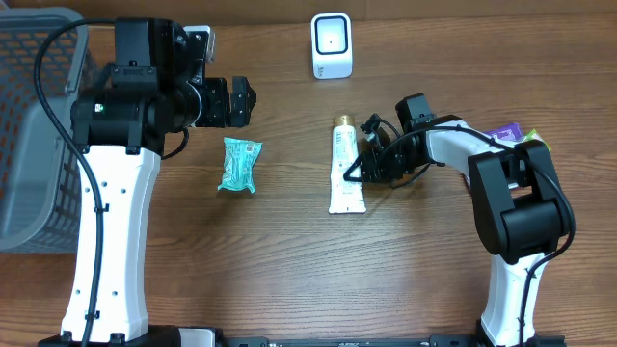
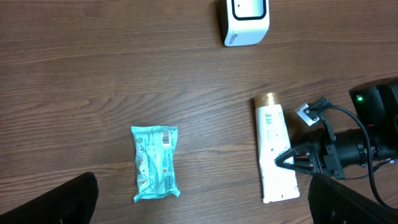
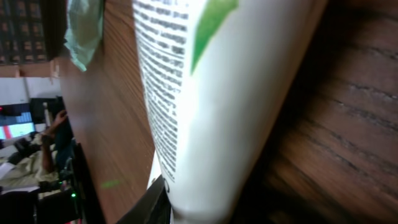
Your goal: Scan the item barcode
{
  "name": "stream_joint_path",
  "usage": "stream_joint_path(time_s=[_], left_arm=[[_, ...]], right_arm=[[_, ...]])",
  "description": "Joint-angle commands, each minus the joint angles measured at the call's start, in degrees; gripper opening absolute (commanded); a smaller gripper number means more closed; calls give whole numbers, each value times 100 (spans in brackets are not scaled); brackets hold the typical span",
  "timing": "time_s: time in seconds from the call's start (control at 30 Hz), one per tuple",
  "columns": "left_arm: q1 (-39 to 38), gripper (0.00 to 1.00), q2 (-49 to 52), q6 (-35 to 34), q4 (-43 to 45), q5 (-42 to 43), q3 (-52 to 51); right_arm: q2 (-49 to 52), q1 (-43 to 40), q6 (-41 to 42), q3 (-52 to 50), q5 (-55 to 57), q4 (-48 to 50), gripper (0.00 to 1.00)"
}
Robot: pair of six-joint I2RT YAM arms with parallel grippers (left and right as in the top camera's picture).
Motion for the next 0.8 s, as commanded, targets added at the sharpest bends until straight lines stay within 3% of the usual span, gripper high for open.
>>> stream_joint_path(time_s=[0.0,0.07,0.13,0.23,0.47,0.67,0.77], left_arm=[[-4,100,35,-79,4,28,63],[-4,100,35,-79,7,28,61],[-4,100,35,-79,4,28,61],[-4,100,35,-79,4,28,63],[-4,100,35,-79,4,28,63],[-4,100,35,-79,4,28,61],[-4,100,35,-79,4,28,61]], right_arm=[[398,-140,42,-267,649,-66,17],[387,-295,42,-210,385,-142,7],[286,-470,42,-74,103,-273,4],[11,-588,42,166,-61,-549,4],[-1851,-568,37,916,-59,-1237,4],[-3440,-566,39,946,-125,-1419,4],[-3768,-566,42,946,-127,-1523,4]])
